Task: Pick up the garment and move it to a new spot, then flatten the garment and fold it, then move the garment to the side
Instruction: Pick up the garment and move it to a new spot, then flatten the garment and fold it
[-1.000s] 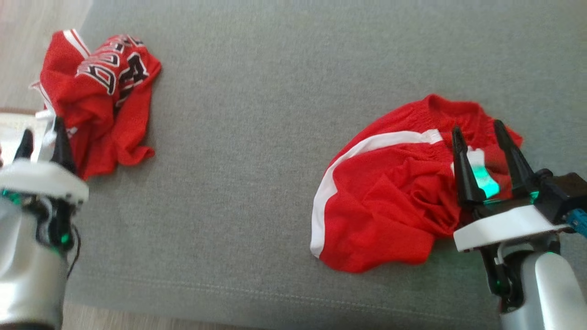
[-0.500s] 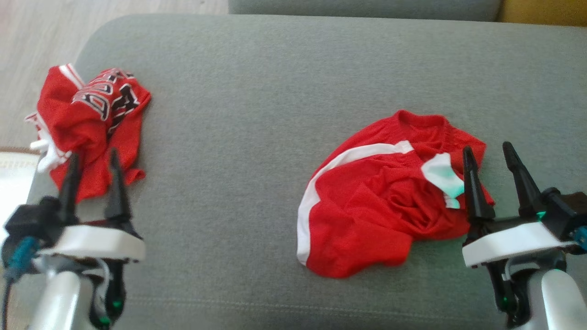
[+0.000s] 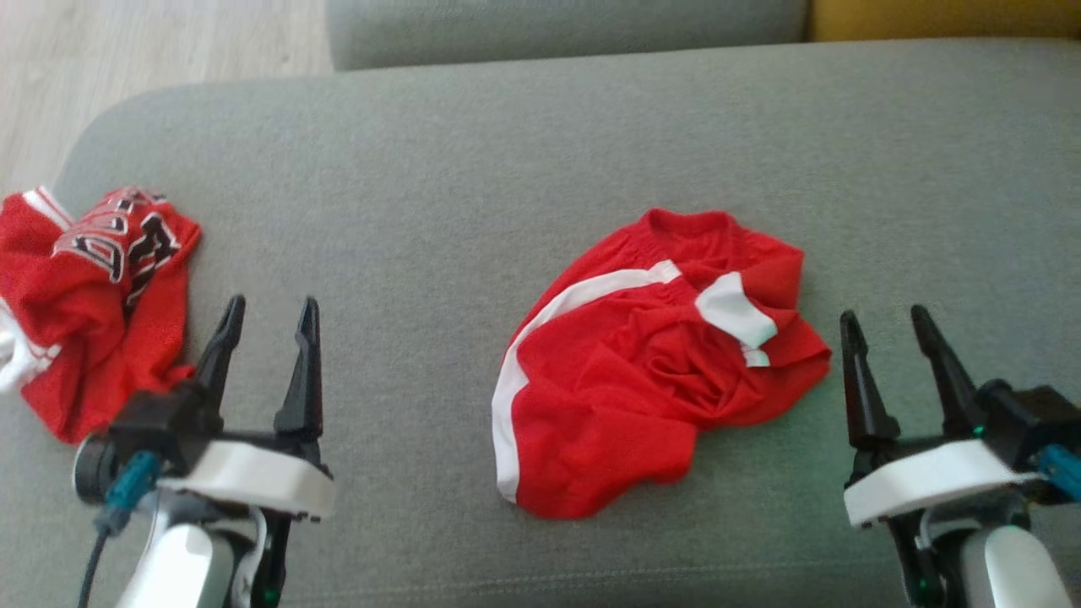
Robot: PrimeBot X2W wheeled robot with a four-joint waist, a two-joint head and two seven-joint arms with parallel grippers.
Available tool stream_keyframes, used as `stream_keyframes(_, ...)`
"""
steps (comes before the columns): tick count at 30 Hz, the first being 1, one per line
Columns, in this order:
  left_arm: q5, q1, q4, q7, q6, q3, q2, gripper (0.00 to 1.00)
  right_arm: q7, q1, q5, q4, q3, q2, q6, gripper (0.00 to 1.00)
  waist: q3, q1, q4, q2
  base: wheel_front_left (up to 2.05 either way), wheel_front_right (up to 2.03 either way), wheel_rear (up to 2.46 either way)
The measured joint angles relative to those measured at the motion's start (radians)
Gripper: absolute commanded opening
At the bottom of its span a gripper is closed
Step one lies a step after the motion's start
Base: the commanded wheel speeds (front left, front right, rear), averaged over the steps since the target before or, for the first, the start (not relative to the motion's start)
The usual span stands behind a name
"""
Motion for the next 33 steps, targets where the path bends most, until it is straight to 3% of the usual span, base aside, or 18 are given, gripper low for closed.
stream_keyframes(24, 0.000, 0.032, 0.021, 0.017, 0.022, -0.020, 0.003, 1.00, 0.002, 0.016, 0.002, 0.004, 0.011, 0.000, 0.000, 1.00, -0.020, 0.0000, -0.012, 0.0000, 0.00, 0.00, 0.00)
stream_keyframes(33, 0.000, 0.026, 0.010, 0.017, 0.022, -0.031, 0.003, 1.00, 0.058, -0.002, -0.018, 0.061, 0.125, 0.000, 0.000, 1.00, 0.006, 0.0000, 0.001, 0.0000, 0.00, 0.00, 0.00)
